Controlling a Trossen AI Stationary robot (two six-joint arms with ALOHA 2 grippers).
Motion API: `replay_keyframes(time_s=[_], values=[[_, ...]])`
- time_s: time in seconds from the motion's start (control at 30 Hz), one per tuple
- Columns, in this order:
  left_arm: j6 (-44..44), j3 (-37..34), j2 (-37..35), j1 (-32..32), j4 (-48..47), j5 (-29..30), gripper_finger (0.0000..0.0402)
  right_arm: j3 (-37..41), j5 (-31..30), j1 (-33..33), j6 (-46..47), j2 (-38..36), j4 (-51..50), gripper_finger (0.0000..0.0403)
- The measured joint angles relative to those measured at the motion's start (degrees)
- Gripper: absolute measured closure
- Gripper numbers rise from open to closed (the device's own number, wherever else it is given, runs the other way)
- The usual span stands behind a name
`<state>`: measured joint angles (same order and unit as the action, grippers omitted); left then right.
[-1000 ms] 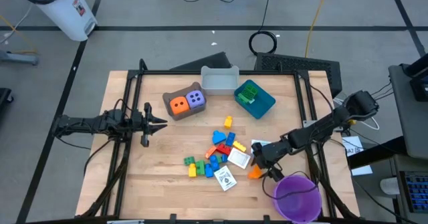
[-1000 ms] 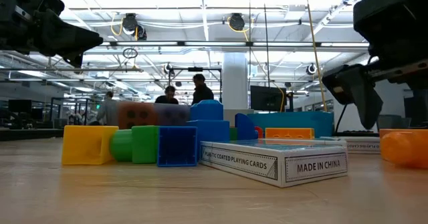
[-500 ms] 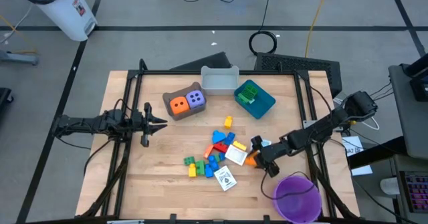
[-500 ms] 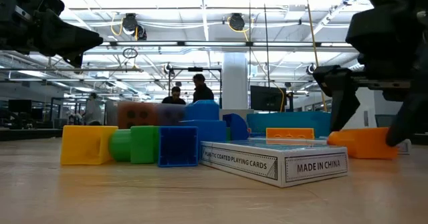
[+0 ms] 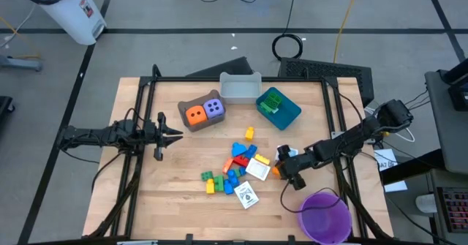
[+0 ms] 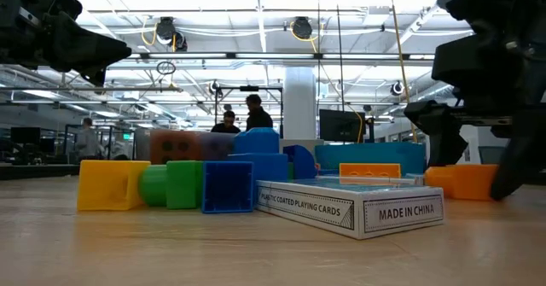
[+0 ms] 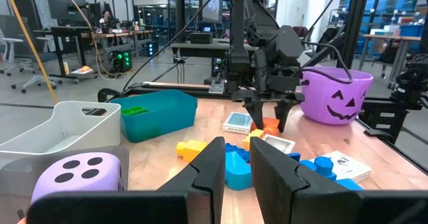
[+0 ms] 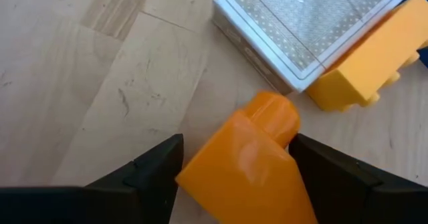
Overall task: Pick & Place Toys
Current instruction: Put the orange 1 stud game piece into the blue bin
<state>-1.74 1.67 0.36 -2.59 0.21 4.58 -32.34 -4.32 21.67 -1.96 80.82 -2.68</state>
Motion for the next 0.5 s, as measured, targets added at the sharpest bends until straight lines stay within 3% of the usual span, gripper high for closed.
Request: replay_keyframes(time_s=[0.2, 0.5], values=[[0.0, 0.0, 0.0, 0.0, 0.0, 0.0, 0.0325, 0.0, -0.1, -0.3, -0.3, 0.0, -0.4, 0.0175], [0.0, 0.0, 0.0, 0.0, 0.0, 0.0, 0.0325, 0.0, 0.0, -0.3, -1.6, 0.0, 0.0, 0.0166]])
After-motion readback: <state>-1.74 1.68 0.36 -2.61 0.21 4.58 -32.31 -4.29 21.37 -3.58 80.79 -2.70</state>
